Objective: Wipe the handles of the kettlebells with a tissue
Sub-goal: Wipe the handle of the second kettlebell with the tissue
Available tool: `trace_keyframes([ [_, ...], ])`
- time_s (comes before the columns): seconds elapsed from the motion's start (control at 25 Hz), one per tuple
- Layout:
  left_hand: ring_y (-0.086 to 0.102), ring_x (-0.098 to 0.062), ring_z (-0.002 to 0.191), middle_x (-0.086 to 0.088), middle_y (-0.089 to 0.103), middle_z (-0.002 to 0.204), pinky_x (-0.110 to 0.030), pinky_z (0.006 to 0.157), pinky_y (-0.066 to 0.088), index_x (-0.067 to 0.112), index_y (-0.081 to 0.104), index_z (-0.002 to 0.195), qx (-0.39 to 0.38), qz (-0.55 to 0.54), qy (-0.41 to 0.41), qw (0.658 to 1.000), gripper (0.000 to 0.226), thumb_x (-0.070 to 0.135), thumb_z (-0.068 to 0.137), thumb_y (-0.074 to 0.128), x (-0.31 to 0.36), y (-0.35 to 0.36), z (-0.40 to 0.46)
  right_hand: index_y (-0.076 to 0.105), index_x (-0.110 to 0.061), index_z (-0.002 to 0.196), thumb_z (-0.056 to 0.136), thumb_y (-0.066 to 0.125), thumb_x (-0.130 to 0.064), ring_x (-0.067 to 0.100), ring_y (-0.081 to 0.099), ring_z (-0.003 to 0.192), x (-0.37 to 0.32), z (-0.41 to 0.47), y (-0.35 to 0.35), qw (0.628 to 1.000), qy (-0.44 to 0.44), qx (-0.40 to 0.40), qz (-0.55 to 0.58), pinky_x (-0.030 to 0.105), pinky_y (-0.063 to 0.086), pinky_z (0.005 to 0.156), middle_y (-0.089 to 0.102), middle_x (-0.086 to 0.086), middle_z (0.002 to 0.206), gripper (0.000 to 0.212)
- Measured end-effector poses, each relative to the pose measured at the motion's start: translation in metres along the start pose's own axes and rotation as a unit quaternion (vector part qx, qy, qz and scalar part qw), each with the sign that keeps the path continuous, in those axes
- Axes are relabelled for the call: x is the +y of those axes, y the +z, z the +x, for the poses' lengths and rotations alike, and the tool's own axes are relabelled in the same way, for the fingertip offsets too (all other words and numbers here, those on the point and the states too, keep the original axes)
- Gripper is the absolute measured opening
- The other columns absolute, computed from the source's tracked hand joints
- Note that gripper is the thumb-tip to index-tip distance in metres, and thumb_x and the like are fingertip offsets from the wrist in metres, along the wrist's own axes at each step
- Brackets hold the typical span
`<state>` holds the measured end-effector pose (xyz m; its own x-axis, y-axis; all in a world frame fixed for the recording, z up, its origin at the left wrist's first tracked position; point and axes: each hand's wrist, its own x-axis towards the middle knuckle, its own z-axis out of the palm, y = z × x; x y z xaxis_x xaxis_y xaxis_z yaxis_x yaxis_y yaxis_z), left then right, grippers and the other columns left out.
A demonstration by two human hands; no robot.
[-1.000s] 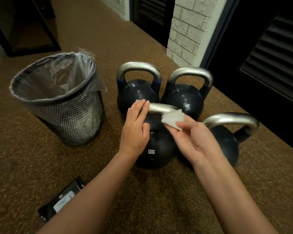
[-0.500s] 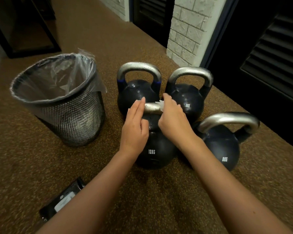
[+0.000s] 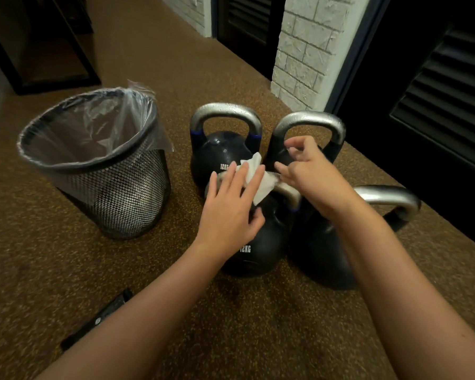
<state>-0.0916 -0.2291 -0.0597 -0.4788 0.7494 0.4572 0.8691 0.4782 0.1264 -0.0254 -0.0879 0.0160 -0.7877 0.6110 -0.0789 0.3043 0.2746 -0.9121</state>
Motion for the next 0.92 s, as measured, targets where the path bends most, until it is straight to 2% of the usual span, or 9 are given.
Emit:
trace_keyframes([
  [0.08,0.037,-0.032,0.134,-0.015,0.048,0.138,-0.056,0.107,0.03,0.016,0.042,0.138,0.012,0.078,0.009,0.997,0.068,0.041,0.077,0.062,0.003,0.002,0.007,0.045,-0.026,0.122,0.091,0.045,-0.008,0.017,0.047,0.123,0.009,0.003,-0.006,0.997,-0.002,0.054,-0.057,0.034,0.038,0.105,0.045,0.006,0.138,0.036],
  [0.2,0.04,-0.031,0.133,-0.013,0.054,0.132,-0.053,0.107,0.034,0.009,0.054,0.127,0.045,0.123,0.034,0.991,0.057,0.029,0.076,0.068,0.006,0.002,0.017,0.051,-0.016,0.127,0.087,0.036,0.005,0.013,0.046,0.126,0.017,-0.001,0.0,0.994,-0.021,0.028,-0.103,0.023,0.033,0.104,0.053,0.004,0.134,0.048],
  [0.36,0.06,-0.028,0.113,-0.013,0.064,0.118,-0.04,0.098,0.045,0.002,0.063,0.114,0.101,-0.006,0.06,0.993,0.04,0.009,0.075,0.067,-0.001,0.001,0.025,0.049,-0.013,0.132,0.086,0.033,0.01,0.008,0.046,0.127,0.022,-0.005,0.002,0.996,-0.033,0.004,-0.078,0.015,0.031,0.103,0.054,0.002,0.134,0.053],
  [0.44,0.063,-0.026,0.107,-0.011,0.066,0.114,-0.036,0.095,0.046,0.004,0.063,0.114,0.106,-0.063,0.046,0.991,0.034,0.011,0.081,0.059,-0.011,-0.003,0.023,0.047,-0.013,0.133,0.087,0.033,0.01,0.007,0.046,0.127,0.023,-0.007,-0.002,0.997,-0.033,-0.008,-0.075,0.012,0.031,0.098,0.055,0.001,0.133,0.053],
  [0.52,0.064,-0.024,0.102,-0.009,0.067,0.109,-0.033,0.092,0.048,0.006,0.063,0.113,0.074,-0.096,0.024,0.992,0.029,0.016,0.086,0.059,-0.022,-0.009,0.025,0.046,-0.013,0.134,0.088,0.035,0.009,0.008,0.046,0.127,0.022,-0.006,-0.004,0.997,-0.032,-0.018,-0.075,0.011,0.031,0.095,0.055,0.001,0.132,0.053],
  [0.64,0.066,-0.023,0.085,-0.006,0.068,0.095,-0.031,0.072,0.052,0.009,0.065,0.1,0.046,-0.079,0.023,0.996,0.028,0.03,0.088,0.051,-0.024,-0.015,0.035,0.044,-0.015,0.137,0.087,0.038,0.006,0.009,0.048,0.125,0.019,-0.003,-0.003,0.996,-0.027,-0.02,-0.08,0.011,0.032,0.095,0.057,0.002,0.13,0.054],
  [0.68,0.067,-0.025,0.083,-0.007,0.069,0.093,-0.031,0.071,0.053,0.008,0.065,0.098,0.051,-0.07,0.03,0.996,0.032,0.032,0.088,0.046,-0.022,-0.015,0.037,0.043,-0.015,0.137,0.087,0.039,0.006,0.009,0.048,0.125,0.018,-0.003,-0.003,0.996,-0.029,-0.02,-0.081,0.011,0.032,0.096,0.057,0.002,0.13,0.055],
  [0.8,0.066,-0.026,0.1,-0.012,0.069,0.109,-0.033,0.089,0.051,0.003,0.065,0.111,0.069,-0.073,0.054,0.993,0.041,0.027,0.088,0.04,-0.026,-0.012,0.023,0.04,-0.015,0.139,0.087,0.04,0.006,0.009,0.047,0.127,0.022,-0.006,-0.003,0.996,-0.033,-0.035,-0.074,0.012,0.032,0.097,0.055,0.001,0.133,0.056],
  [0.92,0.064,-0.027,0.105,-0.013,0.064,0.119,-0.038,0.084,0.054,0.005,0.058,0.121,0.052,-0.099,0.005,0.994,0.039,0.021,0.09,0.042,-0.038,-0.012,0.016,0.039,-0.016,0.14,0.088,0.042,0.004,0.009,0.046,0.127,0.024,-0.004,-0.003,0.996,-0.035,-0.038,-0.074,0.015,0.033,0.099,0.054,0.0,0.134,0.056],
])
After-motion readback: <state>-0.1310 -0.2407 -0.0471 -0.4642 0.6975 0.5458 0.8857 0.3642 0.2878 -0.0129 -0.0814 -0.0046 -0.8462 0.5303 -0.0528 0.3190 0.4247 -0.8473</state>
